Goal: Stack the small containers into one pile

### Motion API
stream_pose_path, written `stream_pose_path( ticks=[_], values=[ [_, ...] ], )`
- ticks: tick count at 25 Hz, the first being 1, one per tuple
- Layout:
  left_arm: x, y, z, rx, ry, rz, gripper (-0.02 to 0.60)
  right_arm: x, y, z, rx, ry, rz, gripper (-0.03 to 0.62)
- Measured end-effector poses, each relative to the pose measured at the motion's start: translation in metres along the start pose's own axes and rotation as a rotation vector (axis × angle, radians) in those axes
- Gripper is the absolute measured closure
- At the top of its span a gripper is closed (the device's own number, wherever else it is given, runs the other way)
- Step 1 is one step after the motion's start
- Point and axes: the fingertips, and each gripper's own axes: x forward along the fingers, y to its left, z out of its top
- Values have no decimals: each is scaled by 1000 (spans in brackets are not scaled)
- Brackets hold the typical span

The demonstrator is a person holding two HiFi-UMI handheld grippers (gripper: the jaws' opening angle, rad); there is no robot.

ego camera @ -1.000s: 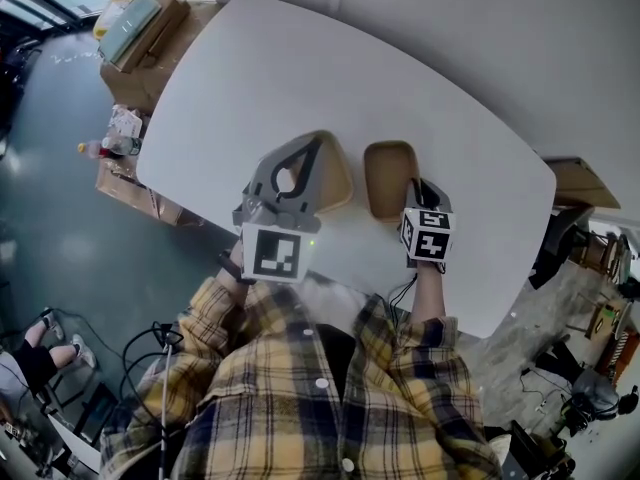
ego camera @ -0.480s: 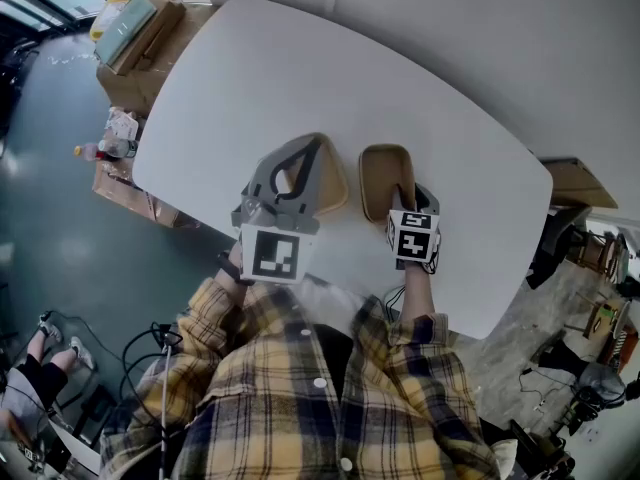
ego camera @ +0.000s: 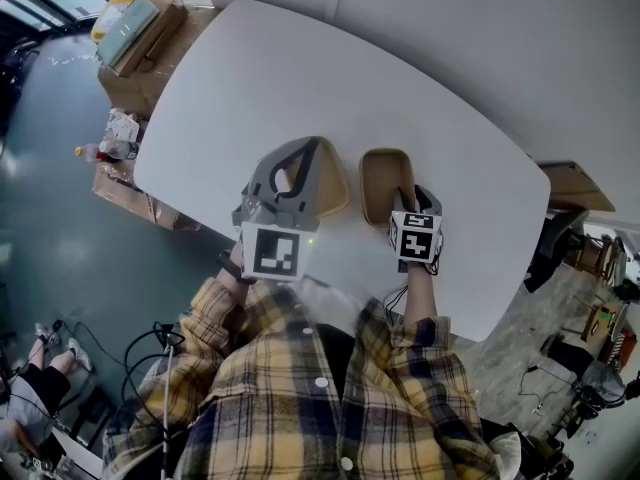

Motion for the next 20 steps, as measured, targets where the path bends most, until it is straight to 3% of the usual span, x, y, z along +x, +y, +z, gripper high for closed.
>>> stream_pose_path(
  ticks=[5,10,14,20],
  values=[
    [-3,7,-3,-17,10,17,563,-21,-6,29,90,-75,56,444],
    [-10,18,-13,-31,33,39,564,-41,12,70,90,-175,127,444],
    [-18,24,-19,-37,43,58,563,-45,52,97,45,-217,230,444],
    [-31,38,-30,-56,58,89,563,-32,117,107,-57,-157,360,444]
  ],
)
